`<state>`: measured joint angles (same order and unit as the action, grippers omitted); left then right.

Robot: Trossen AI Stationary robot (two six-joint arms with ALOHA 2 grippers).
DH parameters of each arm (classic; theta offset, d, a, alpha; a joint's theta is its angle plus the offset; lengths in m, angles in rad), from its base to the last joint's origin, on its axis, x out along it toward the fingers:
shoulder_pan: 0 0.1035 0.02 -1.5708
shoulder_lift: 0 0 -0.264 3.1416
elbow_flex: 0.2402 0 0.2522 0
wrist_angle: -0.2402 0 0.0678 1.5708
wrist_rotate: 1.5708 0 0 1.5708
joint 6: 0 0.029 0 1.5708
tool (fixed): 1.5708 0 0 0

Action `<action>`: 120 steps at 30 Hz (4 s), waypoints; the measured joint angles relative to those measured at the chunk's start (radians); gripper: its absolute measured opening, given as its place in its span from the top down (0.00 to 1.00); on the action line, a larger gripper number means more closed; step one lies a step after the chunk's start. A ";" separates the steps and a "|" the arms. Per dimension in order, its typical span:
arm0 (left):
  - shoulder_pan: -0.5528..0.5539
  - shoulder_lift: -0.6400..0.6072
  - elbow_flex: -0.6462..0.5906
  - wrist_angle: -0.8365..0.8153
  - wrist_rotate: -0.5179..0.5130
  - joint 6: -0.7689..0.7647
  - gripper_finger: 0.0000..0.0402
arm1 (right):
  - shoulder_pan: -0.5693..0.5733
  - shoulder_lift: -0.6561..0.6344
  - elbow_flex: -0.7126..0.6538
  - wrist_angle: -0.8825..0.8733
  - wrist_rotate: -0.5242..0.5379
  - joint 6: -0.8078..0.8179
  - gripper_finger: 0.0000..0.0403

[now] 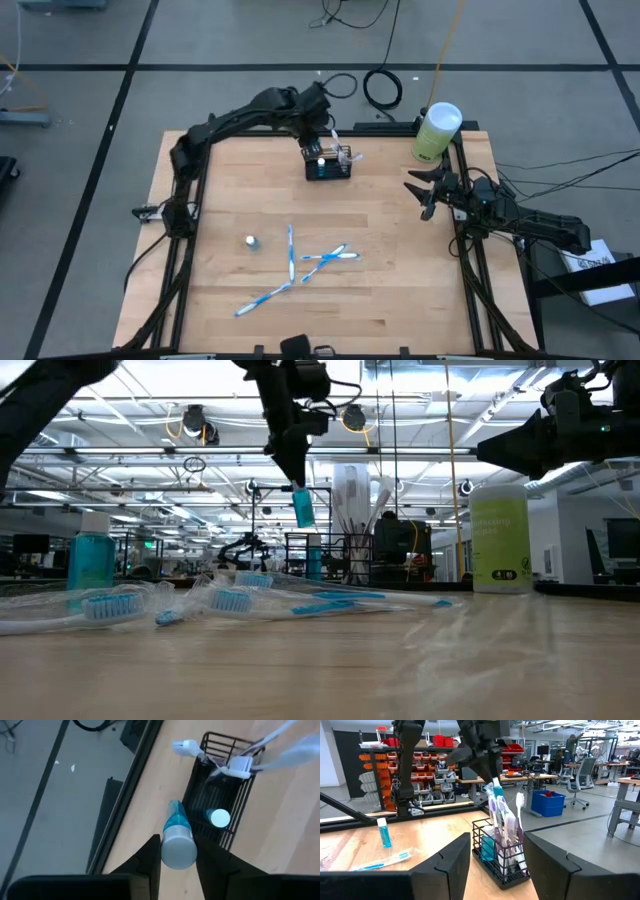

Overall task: Pick & Place toothbrushing station
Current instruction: Put the blue mouthwash into the middle compartment of the wire organizer

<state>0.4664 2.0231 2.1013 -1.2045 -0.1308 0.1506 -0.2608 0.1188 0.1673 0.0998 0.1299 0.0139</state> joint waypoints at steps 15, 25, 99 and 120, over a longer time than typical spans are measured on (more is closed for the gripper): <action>-0.024 0.035 0.014 0.054 0.073 0.084 0.76 | 0.000 0.000 0.000 0.000 0.000 0.000 0.57; -0.027 0.035 0.004 0.105 0.131 0.170 0.76 | 0.000 0.000 0.000 0.000 0.000 0.000 0.57; -0.350 -0.343 -0.293 -0.029 -0.029 -0.385 0.63 | 0.000 0.000 0.000 0.000 0.000 0.000 0.57; -0.763 -0.514 -0.837 -0.061 -0.016 -1.205 0.63 | 0.001 0.000 0.000 0.000 0.000 0.000 0.57</action>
<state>-0.2964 1.5089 1.2642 -1.2659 -0.1466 -1.0542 -0.2600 0.1192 0.1673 0.0998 0.1299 0.0139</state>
